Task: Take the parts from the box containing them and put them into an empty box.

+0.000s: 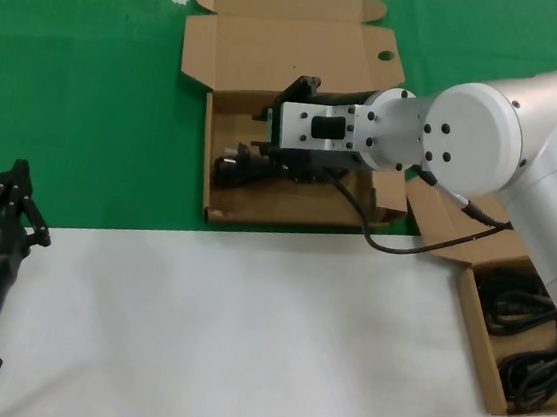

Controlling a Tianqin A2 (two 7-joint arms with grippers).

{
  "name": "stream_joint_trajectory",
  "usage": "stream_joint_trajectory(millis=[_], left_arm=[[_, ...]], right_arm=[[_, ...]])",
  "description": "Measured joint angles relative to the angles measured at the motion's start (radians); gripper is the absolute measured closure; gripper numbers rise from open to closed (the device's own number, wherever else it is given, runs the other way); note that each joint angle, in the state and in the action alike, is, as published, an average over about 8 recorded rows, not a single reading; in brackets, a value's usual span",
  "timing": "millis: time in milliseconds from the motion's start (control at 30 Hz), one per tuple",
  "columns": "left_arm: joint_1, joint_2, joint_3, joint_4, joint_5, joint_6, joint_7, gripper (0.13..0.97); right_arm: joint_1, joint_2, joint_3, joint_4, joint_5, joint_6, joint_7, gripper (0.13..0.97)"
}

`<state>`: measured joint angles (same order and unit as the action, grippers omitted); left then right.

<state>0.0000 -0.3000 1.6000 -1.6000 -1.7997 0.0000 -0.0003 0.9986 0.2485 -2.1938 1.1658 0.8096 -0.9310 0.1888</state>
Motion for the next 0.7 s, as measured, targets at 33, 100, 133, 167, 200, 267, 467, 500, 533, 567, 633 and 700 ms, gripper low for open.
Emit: stream_joint_trajectory(millis=[33,100,133,167,200,267,467,500,533,567,633,700], left_arm=[[0.0,0.0,0.0,0.0,0.0,0.0,0.0,0.957],[0.0,0.0,0.0,0.0,0.0,0.0,0.0,0.957],[0.0,0.0,0.0,0.0,0.0,0.0,0.0,0.957],[0.0,0.0,0.0,0.0,0.0,0.0,0.0,0.957],[0.0,0.0,0.0,0.0,0.0,0.0,0.0,0.957],[0.0,0.0,0.0,0.0,0.0,0.0,0.0,0.957],[0.0,0.0,0.0,0.0,0.0,0.0,0.0,0.957],[0.0,0.0,0.0,0.0,0.0,0.0,0.0,0.957],[0.0,0.0,0.0,0.0,0.0,0.0,0.0,0.957],[0.0,0.0,0.0,0.0,0.0,0.0,0.0,0.957],[0.0,0.0,0.0,0.0,0.0,0.0,0.0,0.957],[0.0,0.0,0.0,0.0,0.0,0.0,0.0,0.957]], right_arm=[[-0.001,0.0,0.001,-0.001,0.002,0.0,0.001,0.878],[-0.003,0.001,0.005,0.0,0.006,-0.001,0.002,0.855],[-0.004,0.002,0.007,0.003,0.01,-0.002,0.002,0.844],[-0.005,0.005,0.01,0.008,0.016,-0.004,0.002,0.833],[-0.007,0.008,0.014,0.014,0.023,-0.005,0.003,0.821],[-0.012,0.018,0.027,0.035,0.047,-0.008,0.004,0.81],[-0.06,0.071,0.092,0.144,0.18,-0.007,-0.002,0.692],[-0.074,0.082,0.105,0.165,0.209,-0.003,-0.005,0.672],[-0.09,0.093,0.119,0.186,0.238,0.001,-0.009,0.652],[-0.109,0.105,0.133,0.207,0.268,0.007,-0.014,0.652],[-0.149,0.127,0.161,0.248,0.329,0.02,-0.024,0.599],[-0.195,0.147,0.189,0.287,0.393,0.035,-0.037,0.546]])
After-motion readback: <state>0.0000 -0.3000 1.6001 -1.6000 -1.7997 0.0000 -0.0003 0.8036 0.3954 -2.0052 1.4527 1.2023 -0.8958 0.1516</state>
